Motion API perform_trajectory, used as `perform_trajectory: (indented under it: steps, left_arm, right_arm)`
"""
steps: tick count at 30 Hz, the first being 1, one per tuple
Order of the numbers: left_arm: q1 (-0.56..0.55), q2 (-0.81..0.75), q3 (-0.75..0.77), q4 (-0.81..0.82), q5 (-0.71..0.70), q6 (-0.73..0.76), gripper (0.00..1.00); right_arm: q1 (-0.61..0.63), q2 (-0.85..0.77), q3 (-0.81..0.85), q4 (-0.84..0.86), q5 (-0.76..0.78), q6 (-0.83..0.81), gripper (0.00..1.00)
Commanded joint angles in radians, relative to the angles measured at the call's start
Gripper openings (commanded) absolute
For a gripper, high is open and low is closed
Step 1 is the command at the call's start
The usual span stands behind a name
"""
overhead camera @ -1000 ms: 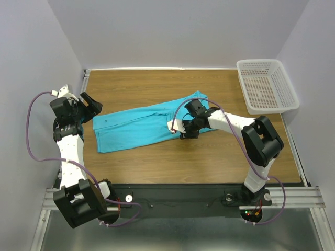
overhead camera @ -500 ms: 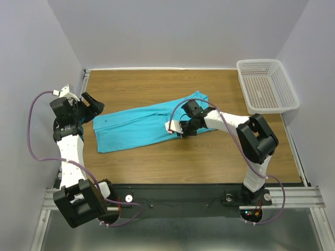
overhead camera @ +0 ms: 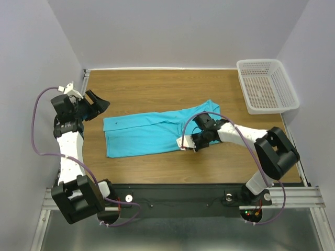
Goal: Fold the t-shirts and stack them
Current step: Fold the tshirt
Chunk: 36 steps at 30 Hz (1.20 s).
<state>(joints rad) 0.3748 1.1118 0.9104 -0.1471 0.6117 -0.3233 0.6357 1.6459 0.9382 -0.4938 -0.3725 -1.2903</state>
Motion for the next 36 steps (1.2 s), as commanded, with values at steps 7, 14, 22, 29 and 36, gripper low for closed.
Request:
perform_trajectory:
  steps: [7,14,22,29,36]
  left_arm:
    - [-0.257,0.154,0.149,0.044,0.102,0.070,0.84]
    - [-0.516,0.380,0.353,-0.019,0.002,0.228,0.84]
    - [-0.787,0.709,0.646,-0.161,-0.039,0.417,0.84]
    - [-0.987,1.014,0.981,-0.293,-0.179,0.541,0.84]
    - [-1.076,1.215,1.239,-0.355,-0.196,0.579,0.83]
  right_arm:
    - [-0.001,-0.284,-0.225,-0.170,0.030,-0.015,0.01]
    - [-0.088,-0.379,-0.058,-0.218,-0.086,0.248,0.59]
    - [-0.490,-0.448,0.109,-0.132,-0.173,0.610,0.60]
    - [-0.725,-0.488,0.090,0.015,-0.236,0.951,0.59]
    - [-0.798,-0.495,0.031,0.067,-0.272,1.020,0.59]
